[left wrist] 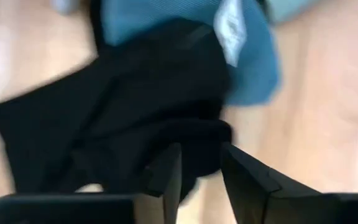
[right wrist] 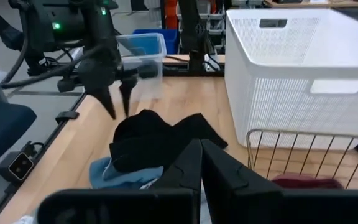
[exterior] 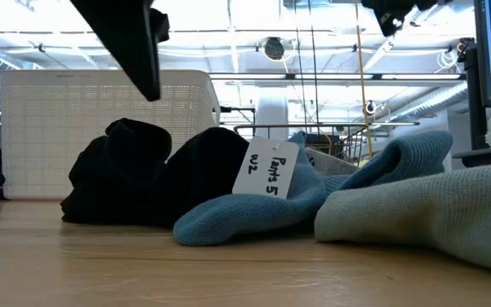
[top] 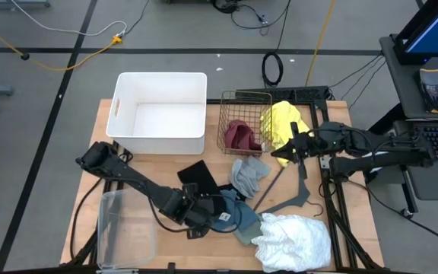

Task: Pick & Place Cloths
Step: Put the black boxers into the gold wire basket

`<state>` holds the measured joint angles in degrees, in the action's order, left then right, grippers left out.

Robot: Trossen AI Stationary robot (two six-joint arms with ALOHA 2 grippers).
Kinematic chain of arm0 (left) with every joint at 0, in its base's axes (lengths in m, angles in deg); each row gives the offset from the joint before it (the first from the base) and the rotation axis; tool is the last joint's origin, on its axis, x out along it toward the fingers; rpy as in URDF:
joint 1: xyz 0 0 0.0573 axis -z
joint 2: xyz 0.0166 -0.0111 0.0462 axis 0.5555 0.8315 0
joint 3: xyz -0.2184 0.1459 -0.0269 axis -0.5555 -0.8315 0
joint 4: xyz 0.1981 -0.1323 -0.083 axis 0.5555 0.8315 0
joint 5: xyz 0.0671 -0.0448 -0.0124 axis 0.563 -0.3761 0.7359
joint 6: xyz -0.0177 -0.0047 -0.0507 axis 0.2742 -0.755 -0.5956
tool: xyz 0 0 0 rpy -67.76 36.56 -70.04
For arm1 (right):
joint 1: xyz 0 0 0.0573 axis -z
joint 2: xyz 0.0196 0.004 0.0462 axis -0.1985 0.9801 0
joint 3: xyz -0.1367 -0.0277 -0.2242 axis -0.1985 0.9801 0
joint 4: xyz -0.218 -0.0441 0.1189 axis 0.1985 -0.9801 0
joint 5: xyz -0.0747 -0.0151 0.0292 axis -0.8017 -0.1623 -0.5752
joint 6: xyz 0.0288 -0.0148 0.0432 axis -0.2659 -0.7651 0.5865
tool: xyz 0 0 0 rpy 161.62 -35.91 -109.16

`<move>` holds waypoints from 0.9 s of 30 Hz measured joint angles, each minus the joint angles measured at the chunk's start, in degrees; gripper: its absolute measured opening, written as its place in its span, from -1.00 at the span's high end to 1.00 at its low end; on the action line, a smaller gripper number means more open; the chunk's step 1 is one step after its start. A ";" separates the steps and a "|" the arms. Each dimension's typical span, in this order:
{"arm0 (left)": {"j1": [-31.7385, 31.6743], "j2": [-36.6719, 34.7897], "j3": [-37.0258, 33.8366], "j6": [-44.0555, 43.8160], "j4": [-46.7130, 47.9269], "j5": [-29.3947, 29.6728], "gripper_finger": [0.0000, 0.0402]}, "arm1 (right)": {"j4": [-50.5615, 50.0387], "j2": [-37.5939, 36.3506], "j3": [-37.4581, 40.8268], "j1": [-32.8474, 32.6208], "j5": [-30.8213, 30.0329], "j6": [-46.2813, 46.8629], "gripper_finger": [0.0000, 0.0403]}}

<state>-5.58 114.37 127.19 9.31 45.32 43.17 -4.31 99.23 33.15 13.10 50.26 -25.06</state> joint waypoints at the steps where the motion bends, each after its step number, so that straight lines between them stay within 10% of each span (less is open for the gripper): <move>1: -0.02 0.00 0.00 -0.19 0.19 0.97 0.34 | -0.06 -0.46 0.60 0.00 0.00 0.54 1.00; 27: -3.24 1.46 -6.11 5.07 -2.36 1.00 -0.08 | -0.41 -2.98 2.92 0.00 0.00 0.85 1.00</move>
<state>-8.82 115.83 121.08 14.39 42.96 44.16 -4.72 96.25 36.07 13.10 50.26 -24.22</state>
